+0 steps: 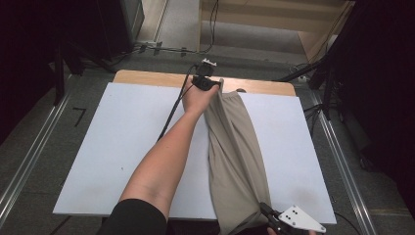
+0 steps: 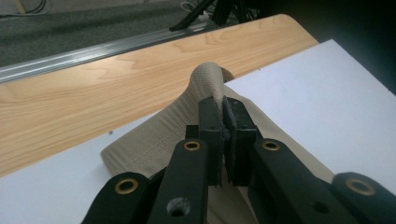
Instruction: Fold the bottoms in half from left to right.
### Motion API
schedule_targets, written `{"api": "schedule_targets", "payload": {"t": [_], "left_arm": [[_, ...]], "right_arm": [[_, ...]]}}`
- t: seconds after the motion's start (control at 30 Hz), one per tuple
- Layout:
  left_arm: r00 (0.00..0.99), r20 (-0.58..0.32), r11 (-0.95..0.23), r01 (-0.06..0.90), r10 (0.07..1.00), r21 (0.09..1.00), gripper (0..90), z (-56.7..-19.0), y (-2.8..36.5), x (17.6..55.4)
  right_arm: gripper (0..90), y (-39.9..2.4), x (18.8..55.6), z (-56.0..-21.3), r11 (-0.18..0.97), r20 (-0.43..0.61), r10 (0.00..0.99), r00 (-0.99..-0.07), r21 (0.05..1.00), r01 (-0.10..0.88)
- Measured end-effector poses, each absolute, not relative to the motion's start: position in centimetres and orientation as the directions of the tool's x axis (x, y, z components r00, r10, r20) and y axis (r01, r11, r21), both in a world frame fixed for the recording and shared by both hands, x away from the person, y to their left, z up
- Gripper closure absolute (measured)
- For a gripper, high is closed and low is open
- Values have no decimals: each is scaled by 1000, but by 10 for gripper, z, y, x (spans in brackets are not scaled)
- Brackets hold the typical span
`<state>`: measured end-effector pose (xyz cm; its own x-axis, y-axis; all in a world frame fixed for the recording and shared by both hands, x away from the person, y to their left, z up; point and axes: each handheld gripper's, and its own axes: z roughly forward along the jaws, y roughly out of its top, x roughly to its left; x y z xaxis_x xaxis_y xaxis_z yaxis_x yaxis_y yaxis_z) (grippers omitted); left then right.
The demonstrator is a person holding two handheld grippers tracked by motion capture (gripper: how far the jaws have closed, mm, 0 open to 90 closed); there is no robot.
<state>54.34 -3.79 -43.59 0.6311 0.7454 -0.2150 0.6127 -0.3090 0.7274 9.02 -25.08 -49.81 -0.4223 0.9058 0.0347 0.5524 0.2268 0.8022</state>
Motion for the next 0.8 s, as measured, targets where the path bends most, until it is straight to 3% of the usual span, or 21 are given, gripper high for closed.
{"api": "schedule_targets", "payload": {"t": [0.17, 0.2, 0.23, 0.27, 0.3, 0.33, 0.4, 0.57, 0.7, 0.8], "left_arm": [[651, -245, -301, 608, 718, 734, 857, -446, -59, 548], [651, -245, -301, 608, 718, 734, 769, -446, -59, 548], [661, -262, -280, 597, 703, 752, 769, -448, -61, 549], [652, -267, -264, 598, 710, 757, 569, -449, -63, 549], [647, -258, -272, 601, 717, 752, 443, -448, -61, 548], [647, -259, -262, 594, 717, 761, 417, -447, -58, 547], [640, -246, -263, 592, 728, 762, 318, -446, -50, 547], [604, -263, -252, 633, 752, 732, 317, -458, -13, 547], [576, -285, -254, 679, 766, 689, 357, -480, 7, 544], [582, -292, -279, 696, 759, 661, 381, -494, 10, 540]], "right_arm": [[885, -268, 88, -501, 172, 48, 939, -342, 793, 584], [885, -268, 88, -501, 172, 48, 939, -342, 793, 584], [884, -269, 87, -502, 160, 45, 947, -318, 791, 590], [869, -270, 87, -503, 148, 37, 957, -289, 792, 592], [744, -271, 87, -504, 136, 38, 961, -274, 797, 588], [576, -269, 89, -504, 132, 15, 972, -233, 787, 603], [445, -262, 91, -500, 150, -7, 970, -245, 807, 571], [442, -238, 96, -496, 204, 0, 935, -354, 818, 538], [442, -193, 111, -498, 295, -3, 874, -486, 798, 526], [442, -179, 120, -504, 331, -11, 857, -516, 778, 533]]}}
